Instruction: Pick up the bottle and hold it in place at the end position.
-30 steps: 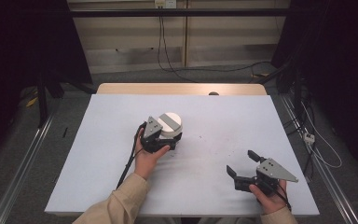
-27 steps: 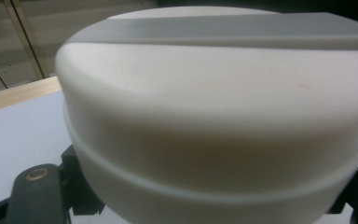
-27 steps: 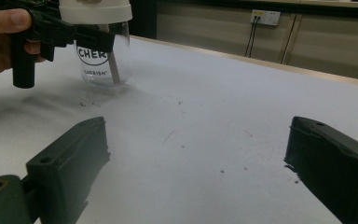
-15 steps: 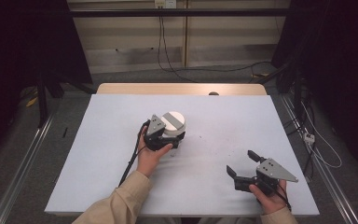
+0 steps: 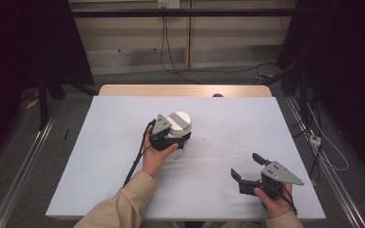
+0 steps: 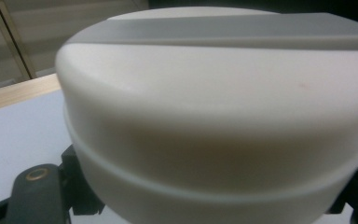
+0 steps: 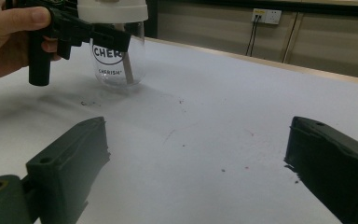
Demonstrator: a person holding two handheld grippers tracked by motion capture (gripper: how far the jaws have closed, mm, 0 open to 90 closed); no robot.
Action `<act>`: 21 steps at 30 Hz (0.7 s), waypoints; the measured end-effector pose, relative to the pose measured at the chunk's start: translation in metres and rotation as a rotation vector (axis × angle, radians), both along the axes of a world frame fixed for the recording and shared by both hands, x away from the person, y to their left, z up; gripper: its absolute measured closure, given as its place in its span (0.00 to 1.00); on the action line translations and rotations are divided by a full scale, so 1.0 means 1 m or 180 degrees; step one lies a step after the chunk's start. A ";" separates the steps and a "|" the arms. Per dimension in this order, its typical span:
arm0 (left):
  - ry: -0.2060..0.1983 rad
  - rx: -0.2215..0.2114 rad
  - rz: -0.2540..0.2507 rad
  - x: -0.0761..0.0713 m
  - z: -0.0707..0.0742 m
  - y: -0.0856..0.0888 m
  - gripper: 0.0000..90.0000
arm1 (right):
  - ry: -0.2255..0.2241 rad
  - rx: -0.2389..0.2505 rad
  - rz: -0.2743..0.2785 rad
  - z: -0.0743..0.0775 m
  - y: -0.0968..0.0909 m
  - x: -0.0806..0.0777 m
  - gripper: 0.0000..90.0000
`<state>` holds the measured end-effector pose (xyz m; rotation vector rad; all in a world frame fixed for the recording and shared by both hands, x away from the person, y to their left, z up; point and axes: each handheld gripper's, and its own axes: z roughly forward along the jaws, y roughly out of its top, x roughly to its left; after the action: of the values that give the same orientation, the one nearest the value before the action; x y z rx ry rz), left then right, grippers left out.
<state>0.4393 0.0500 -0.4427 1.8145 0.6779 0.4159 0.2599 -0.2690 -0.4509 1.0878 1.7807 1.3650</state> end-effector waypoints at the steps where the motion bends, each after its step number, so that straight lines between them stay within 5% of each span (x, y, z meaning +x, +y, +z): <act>1: -0.0009 -0.0005 0.0003 0.001 0.000 0.000 0.20 | 0.0000 -0.0001 0.0000 0.000 0.000 0.000 0.06; 21: -0.0069 0.0094 -0.0010 0.007 0.000 -0.011 0.20 | -0.0005 -0.0002 0.0007 0.000 0.000 0.000 0.06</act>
<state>0.4464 0.0394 -0.4425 1.8363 0.6571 0.4450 0.2597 -0.2688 -0.4507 1.0842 1.7816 1.3661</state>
